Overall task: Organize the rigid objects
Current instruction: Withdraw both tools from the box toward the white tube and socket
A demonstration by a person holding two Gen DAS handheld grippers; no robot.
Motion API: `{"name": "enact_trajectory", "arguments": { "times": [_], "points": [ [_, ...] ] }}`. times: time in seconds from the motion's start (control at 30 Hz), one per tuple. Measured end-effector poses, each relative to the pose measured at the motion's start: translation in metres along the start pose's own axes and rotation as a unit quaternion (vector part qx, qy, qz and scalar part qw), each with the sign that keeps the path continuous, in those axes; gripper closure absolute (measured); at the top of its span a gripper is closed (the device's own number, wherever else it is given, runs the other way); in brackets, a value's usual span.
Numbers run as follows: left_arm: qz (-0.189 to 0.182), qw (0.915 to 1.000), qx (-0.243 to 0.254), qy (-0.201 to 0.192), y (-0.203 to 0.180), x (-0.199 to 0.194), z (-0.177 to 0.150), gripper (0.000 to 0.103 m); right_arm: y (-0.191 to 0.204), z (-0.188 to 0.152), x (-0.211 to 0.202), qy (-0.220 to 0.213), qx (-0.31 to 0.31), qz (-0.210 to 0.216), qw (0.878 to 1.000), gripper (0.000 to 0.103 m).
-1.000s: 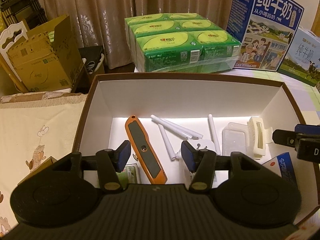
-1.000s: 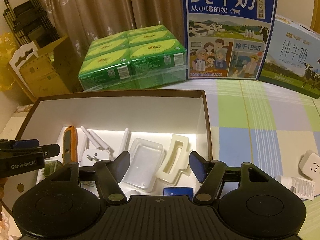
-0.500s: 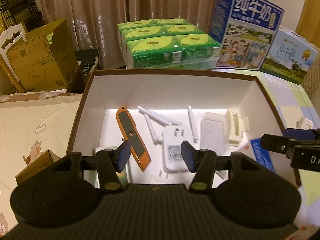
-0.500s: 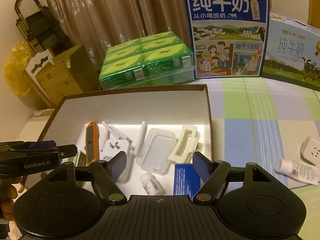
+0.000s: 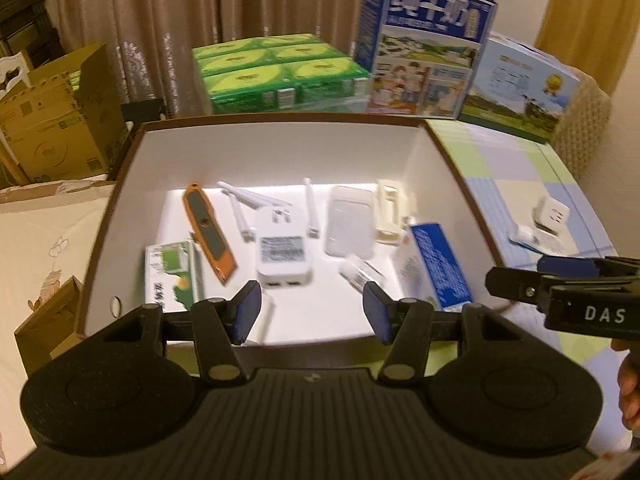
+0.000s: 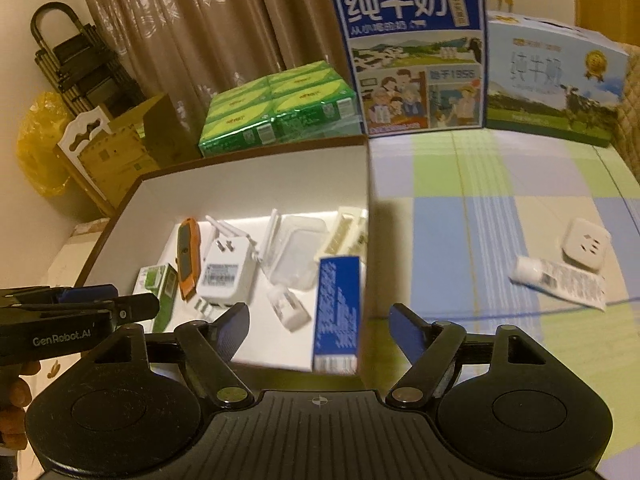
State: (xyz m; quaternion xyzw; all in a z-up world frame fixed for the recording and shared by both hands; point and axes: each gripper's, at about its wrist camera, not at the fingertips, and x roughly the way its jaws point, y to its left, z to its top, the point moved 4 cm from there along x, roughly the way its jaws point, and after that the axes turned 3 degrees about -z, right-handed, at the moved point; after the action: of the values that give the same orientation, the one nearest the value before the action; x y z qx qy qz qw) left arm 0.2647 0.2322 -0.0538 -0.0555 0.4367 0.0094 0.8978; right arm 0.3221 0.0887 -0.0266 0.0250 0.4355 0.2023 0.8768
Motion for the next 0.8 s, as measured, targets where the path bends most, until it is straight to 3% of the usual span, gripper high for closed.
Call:
{"name": "enact_trajectory", "arguments": {
  "times": [0.4,0.8],
  "points": [
    [-0.032,0.9987,0.033,0.022,-0.07,-0.009,-0.031,0.051,-0.044,-0.036,-0.037,0.005,0.018,-0.002,1.0,0.029],
    [-0.074,0.9939,0.067,0.048,-0.166,0.001,-0.053,0.05,-0.126,-0.061,-0.071,0.012,0.045,-0.018,0.999,0.029]
  ]
}}
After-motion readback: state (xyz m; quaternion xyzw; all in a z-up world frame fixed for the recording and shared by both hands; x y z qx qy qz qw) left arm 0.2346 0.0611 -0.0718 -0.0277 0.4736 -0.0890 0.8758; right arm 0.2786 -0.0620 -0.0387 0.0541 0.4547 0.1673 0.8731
